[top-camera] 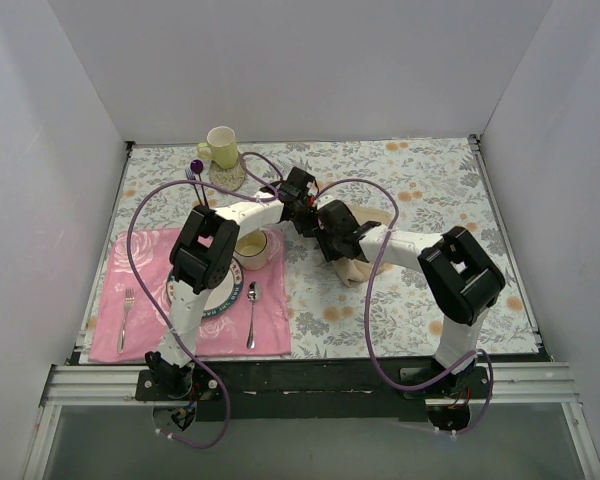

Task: Fold the napkin, place the utensils inside, and roll it up
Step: Roll the napkin with the utensil

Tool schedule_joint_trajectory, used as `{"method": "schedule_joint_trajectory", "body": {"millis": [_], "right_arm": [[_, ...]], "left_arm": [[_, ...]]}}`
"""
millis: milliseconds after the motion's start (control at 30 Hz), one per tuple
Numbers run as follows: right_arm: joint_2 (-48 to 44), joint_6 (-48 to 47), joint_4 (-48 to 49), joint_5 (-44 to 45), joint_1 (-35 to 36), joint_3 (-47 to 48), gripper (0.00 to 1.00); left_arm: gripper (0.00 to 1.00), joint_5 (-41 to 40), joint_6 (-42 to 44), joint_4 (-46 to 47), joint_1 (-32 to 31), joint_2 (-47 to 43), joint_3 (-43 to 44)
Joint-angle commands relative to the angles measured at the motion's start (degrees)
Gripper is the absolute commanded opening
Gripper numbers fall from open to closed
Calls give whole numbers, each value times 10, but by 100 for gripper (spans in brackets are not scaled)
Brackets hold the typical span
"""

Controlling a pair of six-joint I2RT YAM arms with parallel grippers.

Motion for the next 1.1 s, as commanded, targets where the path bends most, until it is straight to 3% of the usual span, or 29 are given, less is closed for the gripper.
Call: {"method": "schedule_joint_trajectory", "body": {"millis": [0,67,200,233,333,367,467,667,867,1000,1067], "right_arm": [[14,15,-27,-57,-14,-27,39],[13,16,-20,-82,-31,-35,30],[4,21,5,-171,-72,-54,19],[7,19,8,-227,-93,-56,17],[27,10,23,-358,-137,-56,15],[35,9,30,-393,-149,-55,14],[70,9,36,-512,-193,-49,13],[126,52,64,-672,-255,-44,13],[161,52,52,-707,-266,-23,14],[151,54,55,-691,-270,-25,15],[139,46,38,-666,-269,-16,17]], "left_arm": [[11,-11,12,-43,-9,1,-9],[13,-14,18,-43,-9,-4,-7],[31,-32,29,-43,-7,-23,-8],[45,-38,32,-40,-6,-29,-9],[69,-57,43,-40,-3,-51,-7],[83,-61,47,-43,-3,-57,-6],[91,-73,57,-47,-3,-75,-7],[88,-28,35,-19,-4,-83,-43],[83,-6,4,5,-7,-32,-30],[68,-31,-3,-31,-9,21,9],[52,-66,-4,-49,-9,44,17]]}}
